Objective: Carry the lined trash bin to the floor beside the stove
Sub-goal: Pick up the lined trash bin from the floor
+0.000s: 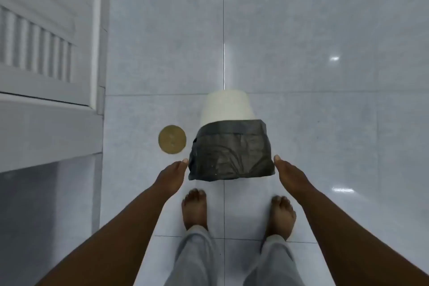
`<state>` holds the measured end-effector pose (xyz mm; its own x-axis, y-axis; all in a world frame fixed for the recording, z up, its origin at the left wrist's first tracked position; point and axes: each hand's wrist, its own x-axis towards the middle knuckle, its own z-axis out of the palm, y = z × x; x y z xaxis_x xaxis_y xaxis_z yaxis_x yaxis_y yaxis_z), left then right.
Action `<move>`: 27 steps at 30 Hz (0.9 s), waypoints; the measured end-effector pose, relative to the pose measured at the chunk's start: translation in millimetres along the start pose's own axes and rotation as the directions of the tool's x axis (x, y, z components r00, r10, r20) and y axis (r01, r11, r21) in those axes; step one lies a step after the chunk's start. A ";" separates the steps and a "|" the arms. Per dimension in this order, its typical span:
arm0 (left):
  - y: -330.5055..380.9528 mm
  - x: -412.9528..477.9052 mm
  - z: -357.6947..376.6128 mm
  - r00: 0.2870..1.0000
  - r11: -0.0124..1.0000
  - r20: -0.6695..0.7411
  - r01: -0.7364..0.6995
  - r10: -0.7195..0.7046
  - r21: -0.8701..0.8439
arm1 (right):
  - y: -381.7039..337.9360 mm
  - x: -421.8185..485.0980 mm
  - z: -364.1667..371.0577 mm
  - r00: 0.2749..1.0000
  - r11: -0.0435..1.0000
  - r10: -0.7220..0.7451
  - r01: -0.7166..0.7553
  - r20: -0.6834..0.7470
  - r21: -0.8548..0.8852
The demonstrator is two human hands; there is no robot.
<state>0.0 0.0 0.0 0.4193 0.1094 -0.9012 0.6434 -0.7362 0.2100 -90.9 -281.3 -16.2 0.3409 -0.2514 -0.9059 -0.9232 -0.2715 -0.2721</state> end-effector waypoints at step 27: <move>34.9 -11.7 8.1 0.985 0.898 0.029 -0.141 0.168 -0.417 | -30.8 -18.8 -16.2 0.923 0.933 -0.173 0.265 -0.344 0.244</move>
<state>12.4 -32.4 14.8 0.5028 -0.0355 -0.8637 0.7856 -0.3980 0.4737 -65.9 -283.4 14.4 0.5350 -0.5048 -0.6774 -0.8139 -0.0931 -0.5735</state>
